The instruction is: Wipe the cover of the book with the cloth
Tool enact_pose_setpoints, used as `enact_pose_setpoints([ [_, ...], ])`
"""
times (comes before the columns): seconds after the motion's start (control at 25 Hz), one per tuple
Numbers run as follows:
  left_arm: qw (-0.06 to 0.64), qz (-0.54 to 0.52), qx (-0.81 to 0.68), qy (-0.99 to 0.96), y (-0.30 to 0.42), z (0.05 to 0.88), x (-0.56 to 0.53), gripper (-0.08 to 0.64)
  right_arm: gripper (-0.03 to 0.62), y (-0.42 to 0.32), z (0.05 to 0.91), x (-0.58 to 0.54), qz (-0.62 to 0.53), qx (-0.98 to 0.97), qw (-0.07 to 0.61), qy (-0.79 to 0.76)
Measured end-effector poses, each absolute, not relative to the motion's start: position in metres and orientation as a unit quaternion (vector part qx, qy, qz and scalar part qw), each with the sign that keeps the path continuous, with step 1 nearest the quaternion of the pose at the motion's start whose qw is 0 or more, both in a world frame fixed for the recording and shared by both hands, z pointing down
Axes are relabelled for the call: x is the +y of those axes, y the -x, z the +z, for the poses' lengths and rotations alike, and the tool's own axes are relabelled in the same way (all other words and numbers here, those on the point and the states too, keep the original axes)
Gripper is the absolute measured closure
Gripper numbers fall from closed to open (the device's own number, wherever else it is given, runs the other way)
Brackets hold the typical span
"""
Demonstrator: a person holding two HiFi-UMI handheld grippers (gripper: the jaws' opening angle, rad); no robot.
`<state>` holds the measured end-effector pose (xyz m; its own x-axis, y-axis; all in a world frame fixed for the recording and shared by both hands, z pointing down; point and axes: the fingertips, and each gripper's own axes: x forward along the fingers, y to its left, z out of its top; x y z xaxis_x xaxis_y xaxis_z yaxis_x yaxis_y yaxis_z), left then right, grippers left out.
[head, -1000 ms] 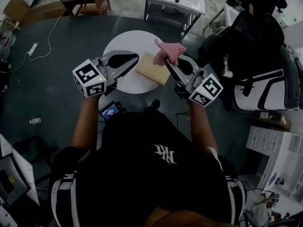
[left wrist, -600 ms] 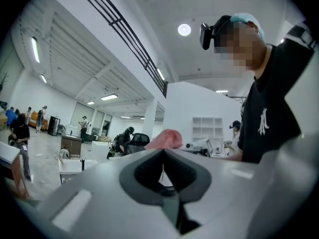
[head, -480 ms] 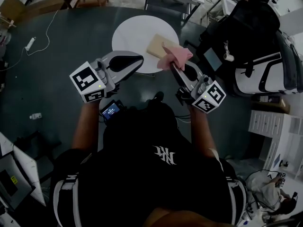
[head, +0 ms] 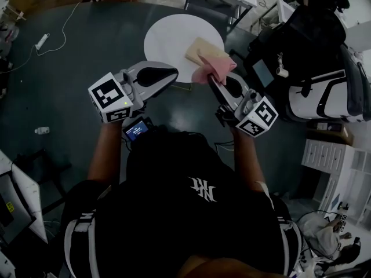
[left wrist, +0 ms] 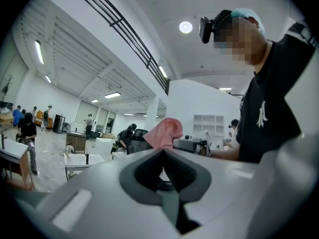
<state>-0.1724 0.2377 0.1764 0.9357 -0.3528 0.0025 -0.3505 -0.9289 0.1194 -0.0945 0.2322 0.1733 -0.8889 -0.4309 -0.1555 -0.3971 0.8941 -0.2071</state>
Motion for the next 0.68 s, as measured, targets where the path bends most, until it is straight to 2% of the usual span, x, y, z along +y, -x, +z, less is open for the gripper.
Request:
enact_pose_setpoints([
  [0.52,0.058,0.002,-0.157,-0.986,0.106,0.178,0.256,0.557,0.572,0.041,0.174,0.255,-0.099,0.964,0.122,0.214],
  [0.68,0.051,-0.003,-0.158,-0.986,0.118,0.174,0.252,0.557,0.572,0.054,0.173,0.253,-0.093,0.966,0.122,0.209],
])
